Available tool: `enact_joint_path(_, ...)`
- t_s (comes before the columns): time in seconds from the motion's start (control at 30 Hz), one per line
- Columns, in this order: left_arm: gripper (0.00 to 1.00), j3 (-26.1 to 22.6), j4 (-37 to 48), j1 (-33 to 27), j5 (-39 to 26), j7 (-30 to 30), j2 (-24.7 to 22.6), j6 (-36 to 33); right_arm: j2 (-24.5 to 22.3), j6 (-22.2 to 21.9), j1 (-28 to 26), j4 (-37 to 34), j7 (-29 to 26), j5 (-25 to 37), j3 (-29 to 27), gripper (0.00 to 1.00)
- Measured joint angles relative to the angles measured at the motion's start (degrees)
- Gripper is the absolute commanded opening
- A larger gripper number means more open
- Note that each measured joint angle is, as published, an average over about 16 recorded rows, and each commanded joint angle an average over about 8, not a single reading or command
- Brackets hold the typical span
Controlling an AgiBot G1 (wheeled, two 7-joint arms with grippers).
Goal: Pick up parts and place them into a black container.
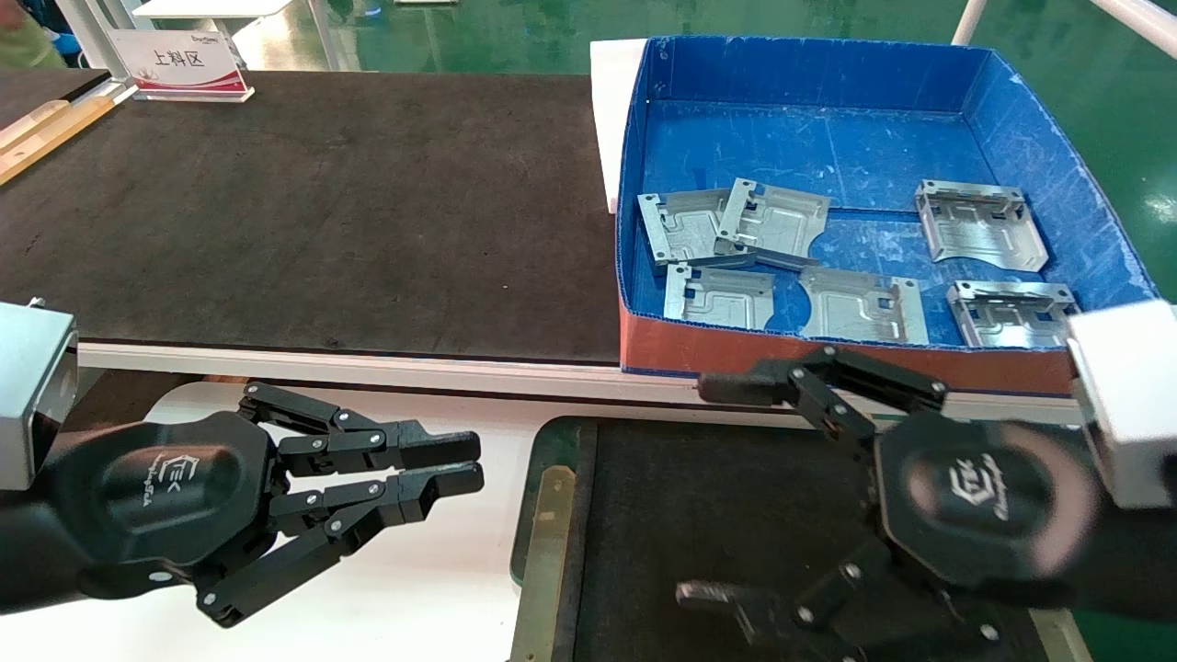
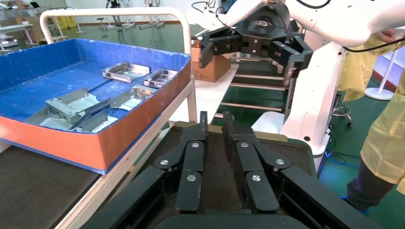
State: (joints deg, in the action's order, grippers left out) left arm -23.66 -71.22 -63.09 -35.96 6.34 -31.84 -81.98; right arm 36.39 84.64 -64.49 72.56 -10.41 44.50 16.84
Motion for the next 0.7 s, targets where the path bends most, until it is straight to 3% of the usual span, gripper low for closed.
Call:
enact_joint_path(0.3,1.0,0.0,0.0,0.0,0.0,0.0,0.0,0.0,3.45,-3.58,-6.53,-7.55,1.96,6.56,1.71,1.0)
enact_joint_path(0.7,1.0,0.0,0.0,0.0,0.0,0.0,0.0,0.0,8.93,-9.8,-15.84,-27.06,9.99,14.81,3.13,1.0)
